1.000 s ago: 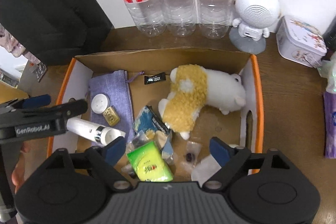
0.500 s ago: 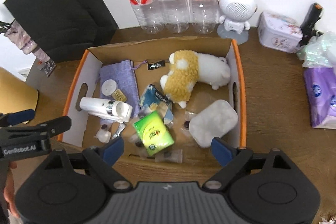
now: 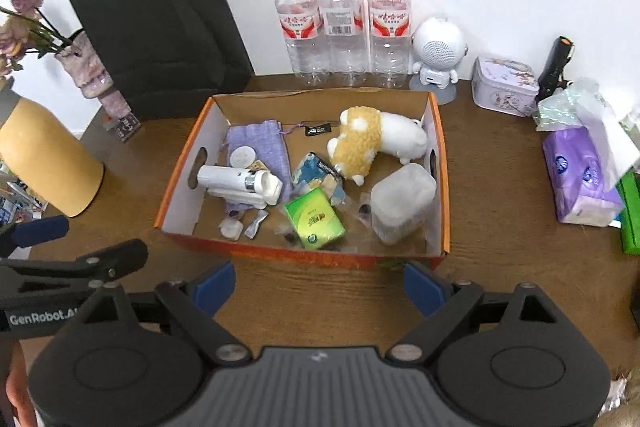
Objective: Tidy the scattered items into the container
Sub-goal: 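Withdraw both open tools from the box back over the table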
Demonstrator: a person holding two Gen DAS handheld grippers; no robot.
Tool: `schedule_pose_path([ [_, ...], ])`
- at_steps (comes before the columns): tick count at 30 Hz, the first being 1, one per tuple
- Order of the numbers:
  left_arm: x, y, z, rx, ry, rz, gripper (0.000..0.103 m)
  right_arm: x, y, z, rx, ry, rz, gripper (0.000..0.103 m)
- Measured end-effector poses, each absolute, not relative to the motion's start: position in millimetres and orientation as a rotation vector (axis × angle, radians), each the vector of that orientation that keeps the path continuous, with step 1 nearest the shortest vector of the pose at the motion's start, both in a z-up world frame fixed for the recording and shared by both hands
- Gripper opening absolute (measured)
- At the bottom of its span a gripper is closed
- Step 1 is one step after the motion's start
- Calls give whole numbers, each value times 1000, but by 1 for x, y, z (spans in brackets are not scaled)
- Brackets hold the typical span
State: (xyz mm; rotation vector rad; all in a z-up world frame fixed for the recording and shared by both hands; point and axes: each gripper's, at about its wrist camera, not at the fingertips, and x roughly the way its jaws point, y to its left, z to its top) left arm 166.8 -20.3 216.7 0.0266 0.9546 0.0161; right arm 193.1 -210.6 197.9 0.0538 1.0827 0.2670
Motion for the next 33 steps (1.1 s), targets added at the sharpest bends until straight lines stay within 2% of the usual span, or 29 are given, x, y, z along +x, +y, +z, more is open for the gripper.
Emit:
schedule_pose_path([
  [12, 104, -19, 229, 20, 874, 23, 103, 133, -213, 209, 84, 976, 271, 93],
  [17, 69, -17, 220, 22, 745, 57, 103, 101, -221, 198, 129, 869, 266, 93],
  [28, -29, -29, 108, 86, 389, 176, 103, 7, -238, 102, 32, 521, 240, 99],
  [30, -42, -28, 88, 63, 381, 186, 103, -8, -244, 80, 64, 505, 241, 102],
  [33, -48, -22, 61, 20, 459, 153, 103, -17, -245, 51, 89, 551, 217, 103],
])
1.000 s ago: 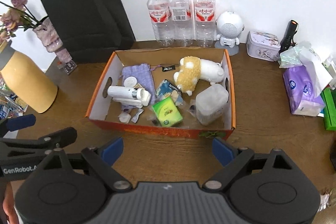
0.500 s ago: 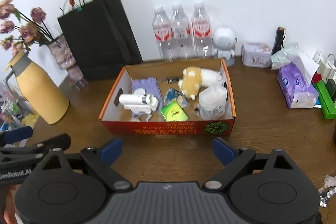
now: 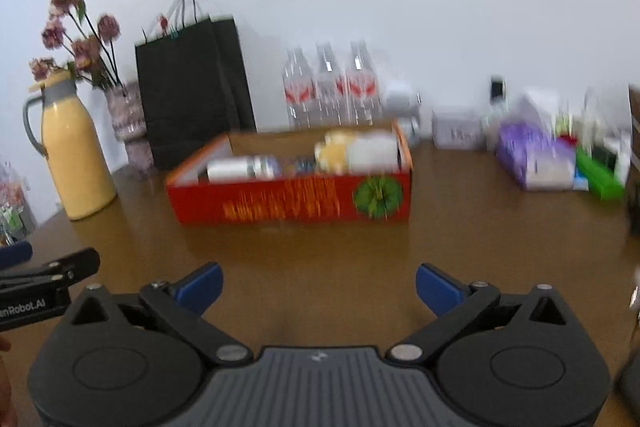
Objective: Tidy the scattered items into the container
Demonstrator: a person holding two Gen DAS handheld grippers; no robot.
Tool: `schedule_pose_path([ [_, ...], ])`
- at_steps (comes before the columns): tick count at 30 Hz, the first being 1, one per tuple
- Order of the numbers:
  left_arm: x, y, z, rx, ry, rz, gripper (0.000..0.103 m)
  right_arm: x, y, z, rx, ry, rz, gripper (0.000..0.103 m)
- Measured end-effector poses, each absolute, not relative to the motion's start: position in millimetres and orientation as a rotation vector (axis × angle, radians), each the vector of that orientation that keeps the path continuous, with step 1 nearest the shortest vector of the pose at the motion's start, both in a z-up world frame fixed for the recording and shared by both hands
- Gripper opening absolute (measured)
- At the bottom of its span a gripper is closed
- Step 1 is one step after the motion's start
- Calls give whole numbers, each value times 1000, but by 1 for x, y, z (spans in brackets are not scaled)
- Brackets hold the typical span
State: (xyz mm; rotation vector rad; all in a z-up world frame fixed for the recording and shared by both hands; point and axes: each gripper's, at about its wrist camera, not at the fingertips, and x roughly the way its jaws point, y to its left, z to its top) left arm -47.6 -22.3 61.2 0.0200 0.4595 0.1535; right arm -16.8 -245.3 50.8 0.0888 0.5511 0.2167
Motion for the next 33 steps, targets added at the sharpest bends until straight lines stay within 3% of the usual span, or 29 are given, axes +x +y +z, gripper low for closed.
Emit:
schedule_pose_path([
  [7, -36, -21, 18, 36, 618, 86, 103, -9, -227, 6, 34, 648, 205, 103],
  [15, -11, -14, 4, 28, 691, 50, 103, 4, -220, -4, 25, 696, 186, 103],
  [33, 2, -14, 3, 2, 700, 20, 103, 9, -214, -7, -37, 699, 176, 103],
])
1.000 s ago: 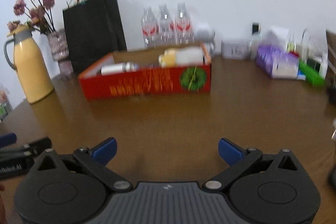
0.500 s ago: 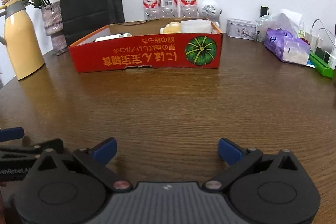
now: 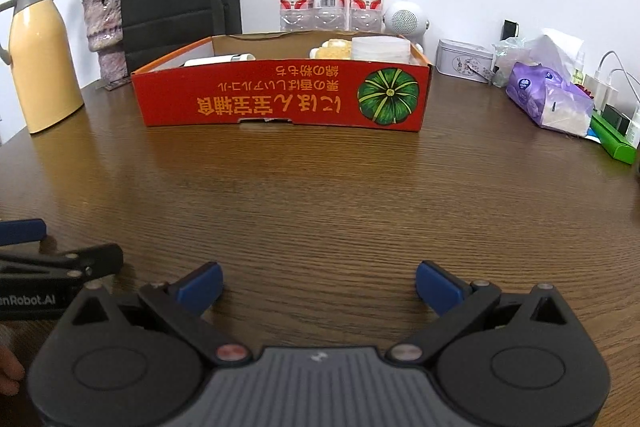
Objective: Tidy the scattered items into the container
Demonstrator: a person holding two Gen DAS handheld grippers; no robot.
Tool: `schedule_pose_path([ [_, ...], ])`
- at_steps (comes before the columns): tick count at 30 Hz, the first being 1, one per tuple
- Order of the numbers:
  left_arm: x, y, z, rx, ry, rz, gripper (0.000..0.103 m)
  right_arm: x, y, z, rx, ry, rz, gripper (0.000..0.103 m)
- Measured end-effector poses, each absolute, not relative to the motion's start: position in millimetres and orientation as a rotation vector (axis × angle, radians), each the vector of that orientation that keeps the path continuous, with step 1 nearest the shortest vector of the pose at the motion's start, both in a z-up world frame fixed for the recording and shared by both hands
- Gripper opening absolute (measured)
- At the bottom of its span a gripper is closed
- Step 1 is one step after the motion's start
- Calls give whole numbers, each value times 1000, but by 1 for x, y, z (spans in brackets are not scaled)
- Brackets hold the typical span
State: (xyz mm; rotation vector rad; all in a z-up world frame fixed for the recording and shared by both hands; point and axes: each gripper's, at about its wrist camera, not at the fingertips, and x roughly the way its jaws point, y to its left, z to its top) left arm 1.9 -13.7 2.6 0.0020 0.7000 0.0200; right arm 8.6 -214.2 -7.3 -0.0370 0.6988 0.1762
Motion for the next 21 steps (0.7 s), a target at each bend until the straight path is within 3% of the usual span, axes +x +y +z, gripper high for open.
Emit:
schedule_pose_path([
  [21, 2, -15, 3, 1, 701, 27, 103, 9, -214, -8, -37, 699, 177, 103],
])
